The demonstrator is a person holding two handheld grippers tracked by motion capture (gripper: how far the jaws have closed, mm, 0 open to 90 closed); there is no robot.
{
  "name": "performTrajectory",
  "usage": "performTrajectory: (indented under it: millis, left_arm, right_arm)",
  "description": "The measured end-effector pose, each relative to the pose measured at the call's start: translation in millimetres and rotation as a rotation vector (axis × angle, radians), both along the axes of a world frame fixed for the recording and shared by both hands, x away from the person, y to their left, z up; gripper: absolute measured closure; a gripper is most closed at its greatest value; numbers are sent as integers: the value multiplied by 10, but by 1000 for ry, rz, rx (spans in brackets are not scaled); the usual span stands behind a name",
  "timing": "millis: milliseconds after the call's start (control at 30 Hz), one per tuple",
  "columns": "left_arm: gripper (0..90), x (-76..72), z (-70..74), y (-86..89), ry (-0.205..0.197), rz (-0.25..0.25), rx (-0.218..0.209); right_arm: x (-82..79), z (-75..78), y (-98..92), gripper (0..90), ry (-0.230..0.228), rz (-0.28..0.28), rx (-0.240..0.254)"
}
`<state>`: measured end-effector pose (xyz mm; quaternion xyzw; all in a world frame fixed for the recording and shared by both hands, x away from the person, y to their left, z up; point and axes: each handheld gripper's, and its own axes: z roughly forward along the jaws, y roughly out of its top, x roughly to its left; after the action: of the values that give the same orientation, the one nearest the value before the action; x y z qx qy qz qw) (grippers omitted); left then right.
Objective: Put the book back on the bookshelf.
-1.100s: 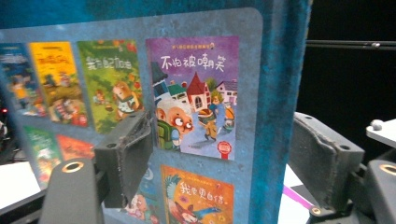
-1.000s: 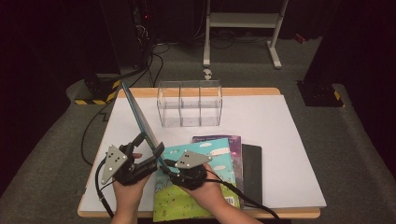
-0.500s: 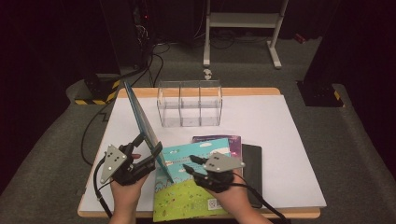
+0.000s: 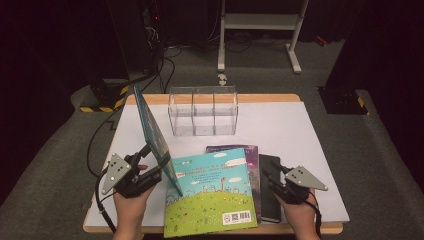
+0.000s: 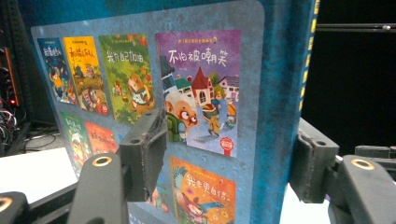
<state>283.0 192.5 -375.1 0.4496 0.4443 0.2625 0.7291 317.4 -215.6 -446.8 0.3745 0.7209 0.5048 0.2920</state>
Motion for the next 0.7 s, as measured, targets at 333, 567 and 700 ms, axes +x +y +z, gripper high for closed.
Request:
performTrajectory:
  millis: [333, 567, 700]
  left_arm:
    - [436, -3, 26, 78, 25, 7, 25]
    - [482, -12, 47, 187, 31, 32, 23]
    - [504, -38, 59, 263, 36, 51, 34]
  right_arm:
    - [51, -92, -222, 587, 26, -57, 5]
    - [54, -105, -195, 587, 29, -52, 0]
    - [56, -103, -195, 589, 33, -60, 5]
